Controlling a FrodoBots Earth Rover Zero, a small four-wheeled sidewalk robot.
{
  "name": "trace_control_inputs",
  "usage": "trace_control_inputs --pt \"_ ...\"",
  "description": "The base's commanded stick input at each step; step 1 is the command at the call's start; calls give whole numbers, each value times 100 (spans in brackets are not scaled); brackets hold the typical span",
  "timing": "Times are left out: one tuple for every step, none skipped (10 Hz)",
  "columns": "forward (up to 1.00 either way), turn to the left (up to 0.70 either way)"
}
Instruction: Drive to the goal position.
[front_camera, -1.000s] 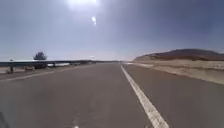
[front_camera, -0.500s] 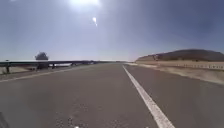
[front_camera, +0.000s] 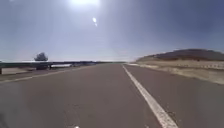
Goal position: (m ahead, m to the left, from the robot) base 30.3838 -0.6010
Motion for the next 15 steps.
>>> trace_control_inputs --pt "100 0" --pt "100 0" --pt "100 0" --pt "100 0" --pt "100 0" --pt "100 0" --pt "100 0" --pt "100 0" --pt "100 0" --pt "100 0" --pt "100 0" --pt "100 0" --pt "100 0" --pt "100 0" --pt "100 0"
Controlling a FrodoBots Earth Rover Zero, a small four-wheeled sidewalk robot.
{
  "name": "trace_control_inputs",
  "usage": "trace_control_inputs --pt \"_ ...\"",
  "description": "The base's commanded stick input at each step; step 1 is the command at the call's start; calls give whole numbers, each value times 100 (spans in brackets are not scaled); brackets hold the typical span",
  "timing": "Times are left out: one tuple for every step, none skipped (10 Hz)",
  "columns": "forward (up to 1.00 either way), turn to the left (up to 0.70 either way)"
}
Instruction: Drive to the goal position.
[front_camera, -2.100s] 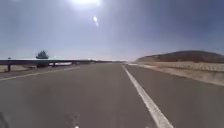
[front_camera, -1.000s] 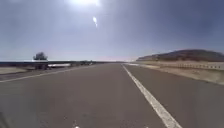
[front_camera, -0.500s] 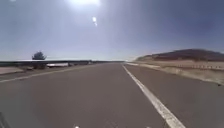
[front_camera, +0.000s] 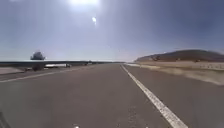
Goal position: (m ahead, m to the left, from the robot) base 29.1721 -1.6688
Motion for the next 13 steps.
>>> trace_control_inputs --pt "100 0" --pt "100 0" --pt "100 0" --pt "100 0" --pt "100 0" --pt "100 0" --pt "100 0" --pt "100 0" --pt "100 0" --pt "100 0" --pt "100 0" --pt "100 0" --pt "100 0"
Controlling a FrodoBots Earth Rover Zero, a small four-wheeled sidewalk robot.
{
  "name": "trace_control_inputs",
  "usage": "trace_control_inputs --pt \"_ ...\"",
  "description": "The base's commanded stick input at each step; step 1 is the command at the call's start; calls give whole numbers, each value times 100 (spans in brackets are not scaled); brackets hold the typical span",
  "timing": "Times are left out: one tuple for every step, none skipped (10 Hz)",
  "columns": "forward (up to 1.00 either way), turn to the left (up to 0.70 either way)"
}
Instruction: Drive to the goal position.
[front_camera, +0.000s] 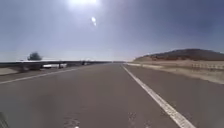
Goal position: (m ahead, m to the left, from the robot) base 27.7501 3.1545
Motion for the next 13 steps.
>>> trace_control_inputs --pt "100 0" --pt "100 0" --pt "100 0" --pt "100 0" --pt "100 0" --pt "100 0" --pt "100 0" --pt "100 0" --pt "100 0" --pt "100 0" --pt "100 0" --pt "100 0" --pt "100 0"
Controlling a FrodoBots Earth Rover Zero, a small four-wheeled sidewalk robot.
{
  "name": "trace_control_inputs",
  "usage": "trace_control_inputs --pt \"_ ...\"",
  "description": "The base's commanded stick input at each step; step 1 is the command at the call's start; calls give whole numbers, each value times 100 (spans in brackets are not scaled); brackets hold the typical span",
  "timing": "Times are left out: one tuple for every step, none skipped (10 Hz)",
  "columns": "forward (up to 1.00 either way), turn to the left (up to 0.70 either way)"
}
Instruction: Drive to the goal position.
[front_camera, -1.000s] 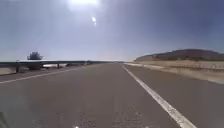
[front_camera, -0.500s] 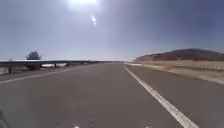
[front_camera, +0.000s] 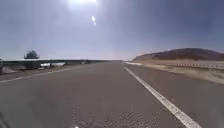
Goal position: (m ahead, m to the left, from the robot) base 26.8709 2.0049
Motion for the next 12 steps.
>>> trace_control_inputs --pt "100 0" --pt "100 0" --pt "100 0" --pt "100 0" --pt "100 0" --pt "100 0" --pt "100 0" --pt "100 0" --pt "100 0" --pt "100 0" --pt "100 0" --pt "100 0"
